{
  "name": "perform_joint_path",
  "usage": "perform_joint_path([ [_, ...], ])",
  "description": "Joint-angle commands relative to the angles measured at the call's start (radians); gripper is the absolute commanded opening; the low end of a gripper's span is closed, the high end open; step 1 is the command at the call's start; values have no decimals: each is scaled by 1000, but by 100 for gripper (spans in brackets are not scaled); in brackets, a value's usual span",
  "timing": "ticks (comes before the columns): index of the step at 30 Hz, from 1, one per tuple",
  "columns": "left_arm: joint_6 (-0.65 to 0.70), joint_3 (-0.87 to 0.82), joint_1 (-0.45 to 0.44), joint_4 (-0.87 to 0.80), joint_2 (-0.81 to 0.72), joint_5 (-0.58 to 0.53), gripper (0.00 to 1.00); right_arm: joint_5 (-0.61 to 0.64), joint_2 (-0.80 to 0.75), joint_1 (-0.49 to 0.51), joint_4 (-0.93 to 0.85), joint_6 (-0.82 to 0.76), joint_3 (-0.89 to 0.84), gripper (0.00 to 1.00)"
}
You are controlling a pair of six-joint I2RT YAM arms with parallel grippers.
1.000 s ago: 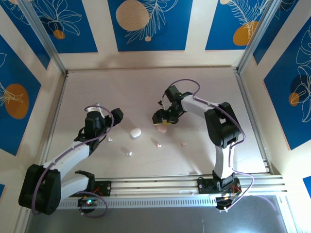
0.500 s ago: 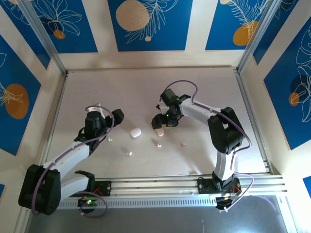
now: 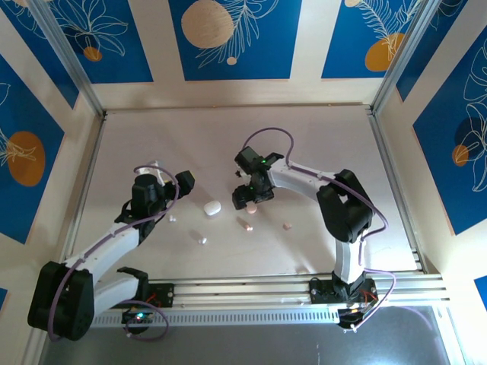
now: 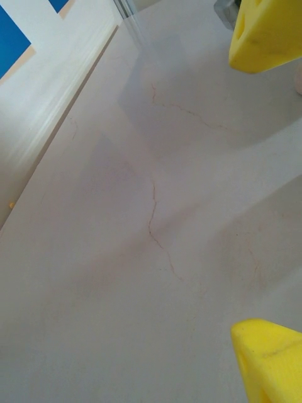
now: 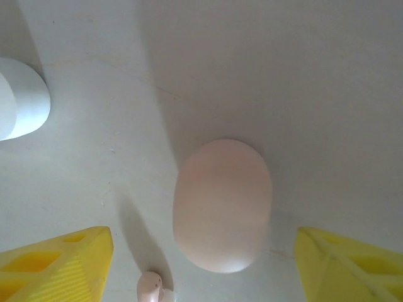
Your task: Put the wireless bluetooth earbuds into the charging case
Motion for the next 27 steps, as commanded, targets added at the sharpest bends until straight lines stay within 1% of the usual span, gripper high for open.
perform_joint_path([
  [1,19,6,-8,4,-20,24,100,73,38,13,-57,-7,39,70],
  [10,21,9,-7,-3,-23,23,100,83,58,19,-70,-8,60,55],
  [17,21,9,-7,-2,-22,21,100,78,57,19,-74,-11,65,47],
  [19,20,9,-7,-2,-22,23,100,77,57,19,-72,-13,63,46],
  [24,21,8,-7,1,-19,24,100,78,61,19,-68,-12,59,49],
  [27,20,8,-7,1,-19,24,100,75,63,19,-67,-12,58,49],
])
